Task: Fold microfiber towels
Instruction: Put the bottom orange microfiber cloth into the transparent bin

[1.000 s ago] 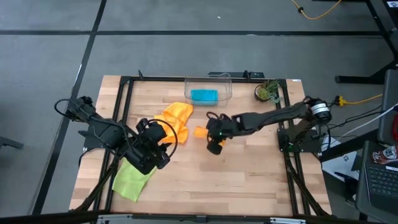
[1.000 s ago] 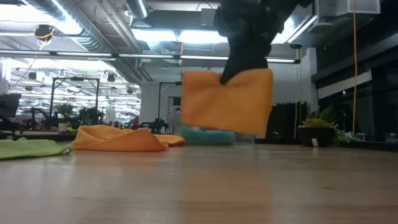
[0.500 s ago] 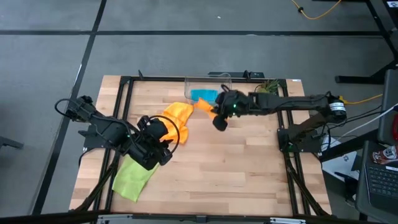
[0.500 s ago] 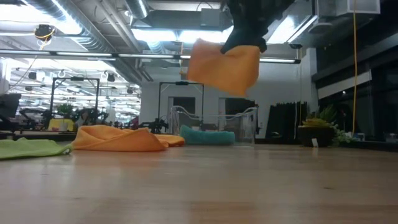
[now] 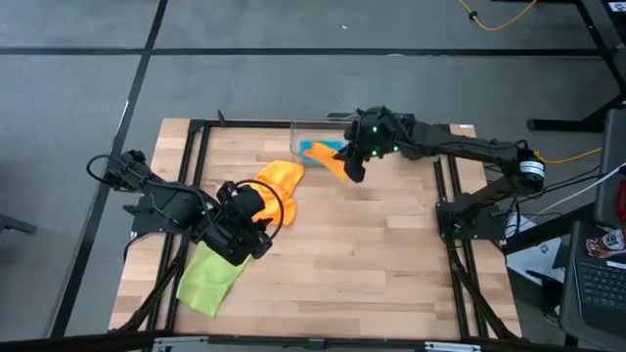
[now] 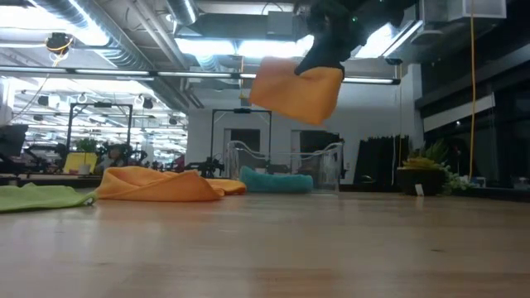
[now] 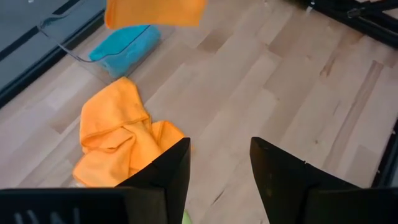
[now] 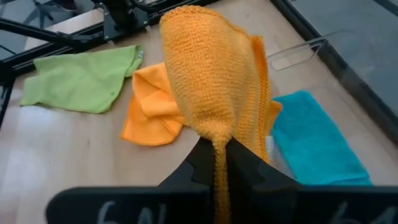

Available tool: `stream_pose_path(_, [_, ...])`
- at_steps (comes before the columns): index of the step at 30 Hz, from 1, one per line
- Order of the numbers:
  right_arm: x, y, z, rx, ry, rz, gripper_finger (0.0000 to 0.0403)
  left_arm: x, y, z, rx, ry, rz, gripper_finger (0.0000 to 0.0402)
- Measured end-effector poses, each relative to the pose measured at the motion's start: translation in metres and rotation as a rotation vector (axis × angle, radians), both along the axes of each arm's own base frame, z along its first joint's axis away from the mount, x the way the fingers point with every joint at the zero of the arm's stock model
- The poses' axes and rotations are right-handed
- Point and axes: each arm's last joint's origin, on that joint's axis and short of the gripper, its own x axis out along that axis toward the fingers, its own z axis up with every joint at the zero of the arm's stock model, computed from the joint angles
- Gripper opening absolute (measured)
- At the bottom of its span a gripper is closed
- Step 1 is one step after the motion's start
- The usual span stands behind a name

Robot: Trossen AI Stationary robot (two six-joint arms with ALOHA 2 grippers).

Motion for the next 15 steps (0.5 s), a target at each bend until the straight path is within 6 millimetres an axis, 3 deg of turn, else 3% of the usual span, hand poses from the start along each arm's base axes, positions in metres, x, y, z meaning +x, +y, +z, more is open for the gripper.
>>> stream_pose_path(7, [-0.013, -0.032, 0.002, -0.019, -0.047, 0.065, 0.0018, 0.0, 0.0, 0.0, -0.045, -0.034, 0.064, 0.0159])
stream_pose_path(15, [-0.016, -0.068, -0.004, -0.252, -0.018, -0.051, 0.0018, 0.001, 0.003, 0.002, 0.028, -0.075, 0.094, 0.0159])
